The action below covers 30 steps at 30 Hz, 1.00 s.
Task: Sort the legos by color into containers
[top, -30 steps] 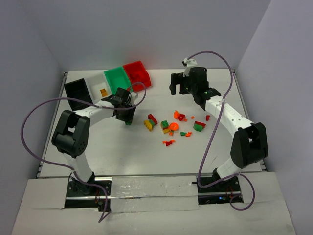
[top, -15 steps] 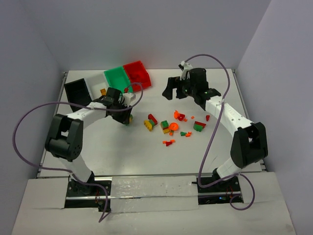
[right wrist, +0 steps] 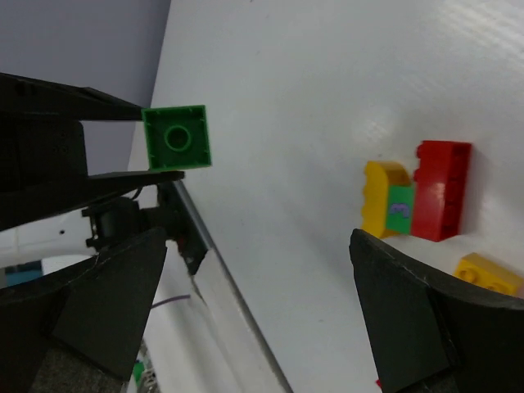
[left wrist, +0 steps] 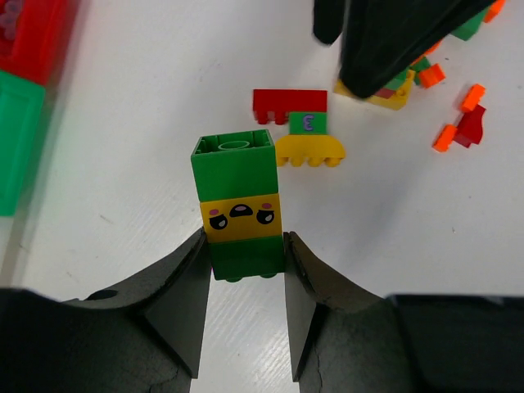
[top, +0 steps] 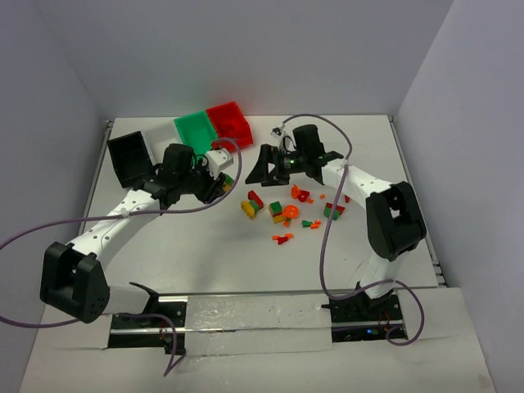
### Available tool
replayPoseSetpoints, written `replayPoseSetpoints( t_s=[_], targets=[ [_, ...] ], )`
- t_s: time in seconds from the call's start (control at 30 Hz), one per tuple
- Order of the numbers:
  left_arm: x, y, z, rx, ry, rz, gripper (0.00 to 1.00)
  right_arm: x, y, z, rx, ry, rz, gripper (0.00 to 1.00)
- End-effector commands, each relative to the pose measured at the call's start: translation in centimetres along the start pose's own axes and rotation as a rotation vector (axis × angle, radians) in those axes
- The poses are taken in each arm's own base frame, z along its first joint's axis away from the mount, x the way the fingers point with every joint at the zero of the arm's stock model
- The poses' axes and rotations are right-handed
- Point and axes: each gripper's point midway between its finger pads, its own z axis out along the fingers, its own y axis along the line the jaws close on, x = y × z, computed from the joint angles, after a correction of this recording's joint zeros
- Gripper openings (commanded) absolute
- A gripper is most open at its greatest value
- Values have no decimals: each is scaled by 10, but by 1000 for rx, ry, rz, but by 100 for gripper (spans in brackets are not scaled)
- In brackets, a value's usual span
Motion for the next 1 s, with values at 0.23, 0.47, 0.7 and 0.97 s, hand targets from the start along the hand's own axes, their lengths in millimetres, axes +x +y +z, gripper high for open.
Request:
replayPoseSetpoints(
  t_s=[0.23,0.47,0.7,0.97],
  targets=[
    [-18,-23,-8,63,-50,88,0,5,64,17,-200,73,-67,94],
    [-22,-29,-9,79,-57,97,0,14,60,33,-194,125,-56,83],
    [-20,-30,-10,76,-51,101,0,11,62,38,-213,127,-46,48],
    [1,-31,-9,59,-16,98,0,8,72,35,-263,126,-55,13]
  ],
)
